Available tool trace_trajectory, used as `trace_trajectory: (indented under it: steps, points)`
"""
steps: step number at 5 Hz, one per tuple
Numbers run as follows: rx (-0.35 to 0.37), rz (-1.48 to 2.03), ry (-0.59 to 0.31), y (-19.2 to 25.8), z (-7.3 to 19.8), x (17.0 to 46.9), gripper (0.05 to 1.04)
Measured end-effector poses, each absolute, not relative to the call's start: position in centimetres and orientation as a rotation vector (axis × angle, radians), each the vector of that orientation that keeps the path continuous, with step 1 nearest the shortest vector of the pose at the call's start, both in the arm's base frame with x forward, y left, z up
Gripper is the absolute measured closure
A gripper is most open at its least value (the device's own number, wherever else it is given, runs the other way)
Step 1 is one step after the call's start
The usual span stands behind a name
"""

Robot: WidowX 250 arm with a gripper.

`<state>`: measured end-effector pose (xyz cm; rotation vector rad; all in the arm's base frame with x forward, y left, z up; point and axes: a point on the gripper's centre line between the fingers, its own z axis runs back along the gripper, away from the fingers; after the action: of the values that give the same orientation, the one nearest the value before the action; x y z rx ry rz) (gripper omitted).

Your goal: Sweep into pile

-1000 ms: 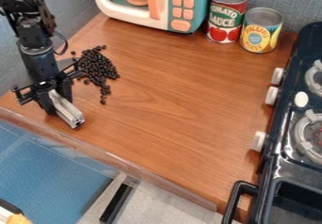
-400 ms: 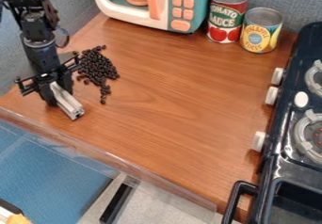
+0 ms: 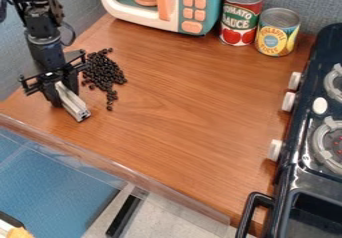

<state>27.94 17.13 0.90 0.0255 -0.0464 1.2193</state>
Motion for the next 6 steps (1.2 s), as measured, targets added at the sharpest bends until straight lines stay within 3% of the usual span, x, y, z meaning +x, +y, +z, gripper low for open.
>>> trace_trajectory:
  steps: [6]
  points:
    - [0.036, 1.209, -0.089, 14.1, 0.7, 32.1, 0.701]
